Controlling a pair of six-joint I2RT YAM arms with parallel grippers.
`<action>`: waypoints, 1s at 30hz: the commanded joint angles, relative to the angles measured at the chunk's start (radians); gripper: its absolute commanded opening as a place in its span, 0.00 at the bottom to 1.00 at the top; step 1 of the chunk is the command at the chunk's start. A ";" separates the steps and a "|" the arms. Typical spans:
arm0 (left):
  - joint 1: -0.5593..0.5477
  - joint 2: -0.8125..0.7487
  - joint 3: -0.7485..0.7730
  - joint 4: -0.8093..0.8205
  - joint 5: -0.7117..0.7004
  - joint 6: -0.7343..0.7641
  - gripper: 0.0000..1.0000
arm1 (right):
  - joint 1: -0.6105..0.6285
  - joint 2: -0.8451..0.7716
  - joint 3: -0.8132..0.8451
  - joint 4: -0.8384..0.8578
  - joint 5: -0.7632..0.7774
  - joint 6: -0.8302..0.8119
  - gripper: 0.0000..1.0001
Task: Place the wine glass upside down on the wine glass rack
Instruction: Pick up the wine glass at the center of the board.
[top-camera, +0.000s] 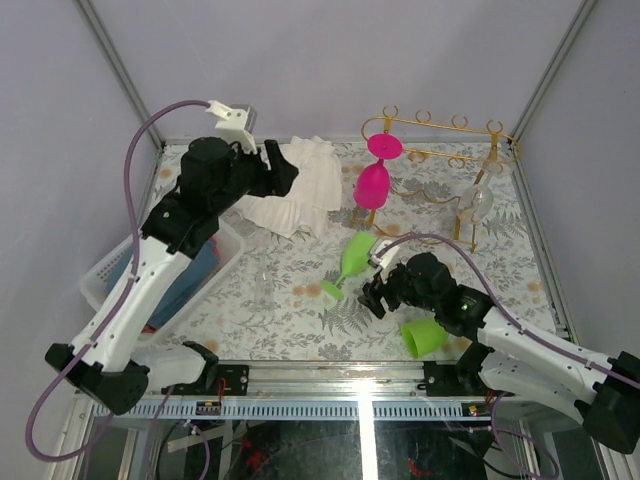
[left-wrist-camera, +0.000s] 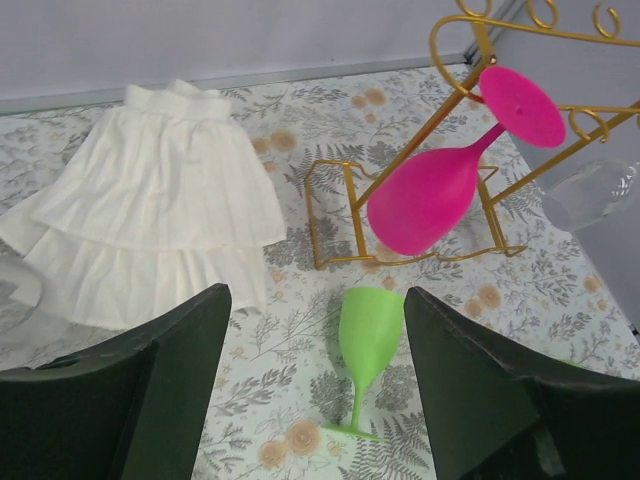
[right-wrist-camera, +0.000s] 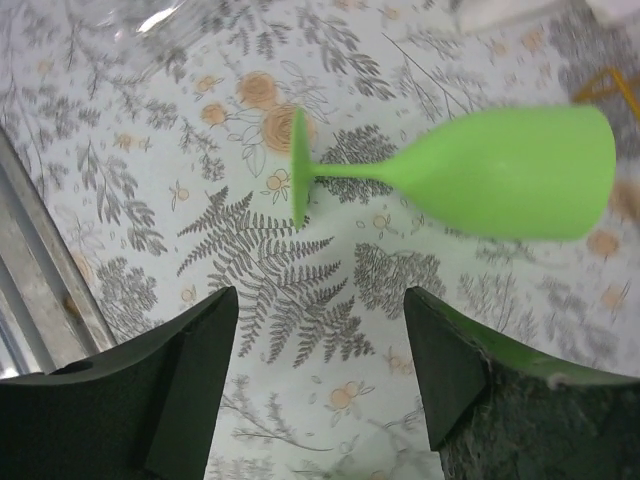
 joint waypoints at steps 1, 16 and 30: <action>0.013 -0.078 -0.078 0.007 -0.069 0.036 0.71 | 0.007 0.043 0.082 0.058 -0.229 -0.490 0.74; 0.020 -0.210 -0.241 -0.004 -0.074 0.020 0.72 | -0.062 0.538 0.471 -0.330 -0.395 -1.378 0.70; 0.023 -0.264 -0.277 -0.043 -0.092 0.017 0.72 | -0.105 0.917 0.711 -0.567 -0.454 -1.476 0.57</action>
